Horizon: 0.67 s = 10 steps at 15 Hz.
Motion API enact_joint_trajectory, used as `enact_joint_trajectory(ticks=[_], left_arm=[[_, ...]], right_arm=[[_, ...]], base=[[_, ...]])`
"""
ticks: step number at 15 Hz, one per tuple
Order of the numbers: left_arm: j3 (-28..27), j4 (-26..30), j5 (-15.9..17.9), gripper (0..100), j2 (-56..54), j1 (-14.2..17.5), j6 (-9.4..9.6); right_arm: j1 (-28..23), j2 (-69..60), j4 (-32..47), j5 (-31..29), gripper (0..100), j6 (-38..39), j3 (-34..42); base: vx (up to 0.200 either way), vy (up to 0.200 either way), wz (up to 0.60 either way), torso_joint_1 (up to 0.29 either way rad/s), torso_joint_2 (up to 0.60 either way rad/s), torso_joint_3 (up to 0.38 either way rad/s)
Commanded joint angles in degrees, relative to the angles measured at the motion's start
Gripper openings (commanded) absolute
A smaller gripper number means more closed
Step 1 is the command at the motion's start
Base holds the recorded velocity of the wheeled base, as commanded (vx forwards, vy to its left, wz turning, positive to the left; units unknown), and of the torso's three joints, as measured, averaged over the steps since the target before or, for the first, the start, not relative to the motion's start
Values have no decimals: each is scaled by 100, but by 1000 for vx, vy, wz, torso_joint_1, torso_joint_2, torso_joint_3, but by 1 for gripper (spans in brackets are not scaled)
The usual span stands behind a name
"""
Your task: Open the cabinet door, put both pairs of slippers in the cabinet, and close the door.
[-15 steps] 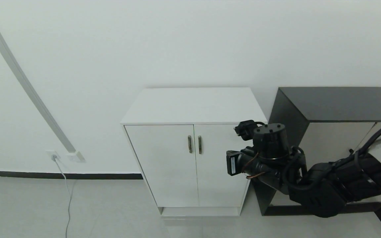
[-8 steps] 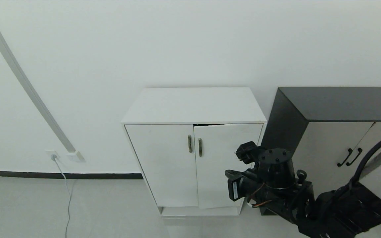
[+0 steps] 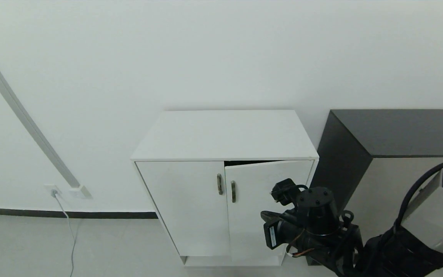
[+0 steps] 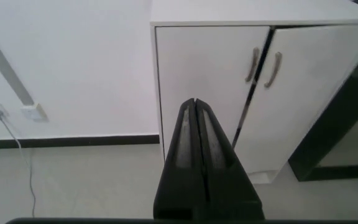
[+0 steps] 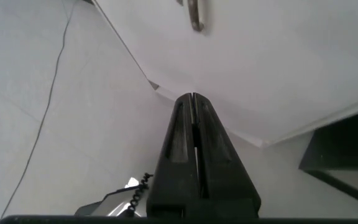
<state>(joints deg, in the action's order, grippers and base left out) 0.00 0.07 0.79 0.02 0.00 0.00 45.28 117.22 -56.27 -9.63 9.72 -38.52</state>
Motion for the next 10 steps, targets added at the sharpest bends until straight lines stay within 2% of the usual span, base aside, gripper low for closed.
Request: enact_joint_trajectory(ticks=[1,4,10], left_arm=[[0,1,0,0,6,9,0],[0,-7,0,0,6,9,0],[0,1,0,0,6,9,0]], right_arm=[[34,178,-42,5,0,22,-24],[25,538,-402,-13,0,13,-235],[-98,1013,-393,-21,0,-5,-850]], base=[[0,0,0,0,0,0],[0,0,0,0,0,0],[0,0,0,0,0,0]])
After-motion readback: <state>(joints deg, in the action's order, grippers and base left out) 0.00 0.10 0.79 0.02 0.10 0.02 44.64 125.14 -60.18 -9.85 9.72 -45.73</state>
